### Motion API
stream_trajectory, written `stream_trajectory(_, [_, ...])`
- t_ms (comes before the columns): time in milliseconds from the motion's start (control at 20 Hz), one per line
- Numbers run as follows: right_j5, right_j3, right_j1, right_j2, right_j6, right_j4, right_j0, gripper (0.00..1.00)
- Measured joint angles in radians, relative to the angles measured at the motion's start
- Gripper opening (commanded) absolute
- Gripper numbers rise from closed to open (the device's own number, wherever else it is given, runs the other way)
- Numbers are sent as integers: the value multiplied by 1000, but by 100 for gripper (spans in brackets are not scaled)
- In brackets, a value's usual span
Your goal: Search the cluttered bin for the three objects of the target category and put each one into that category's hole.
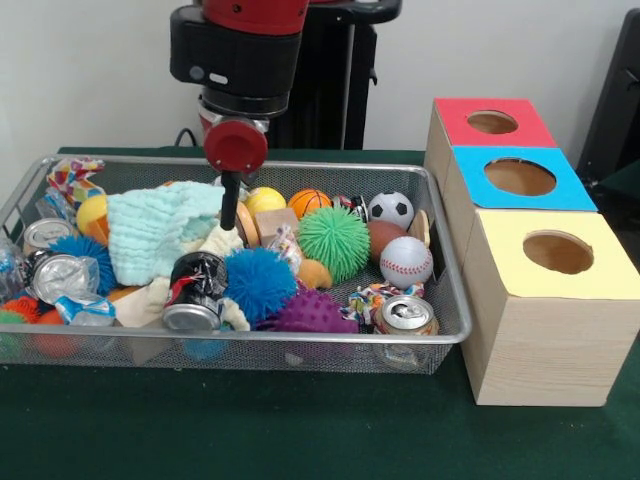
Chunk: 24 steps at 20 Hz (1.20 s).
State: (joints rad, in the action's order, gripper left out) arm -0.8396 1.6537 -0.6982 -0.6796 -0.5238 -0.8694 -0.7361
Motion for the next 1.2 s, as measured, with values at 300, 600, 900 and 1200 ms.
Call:
stream_trajectory(300, [58,5,-10,9,0,10,-1,100])
stream_trajectory(600, [88,6,-5,13,0,21,-2,100])
stream_trajectory(900, [136,8,13,28,0,38,13,100])
stream_trajectory(1200, [171,11,37,68,-8,82,98,100])
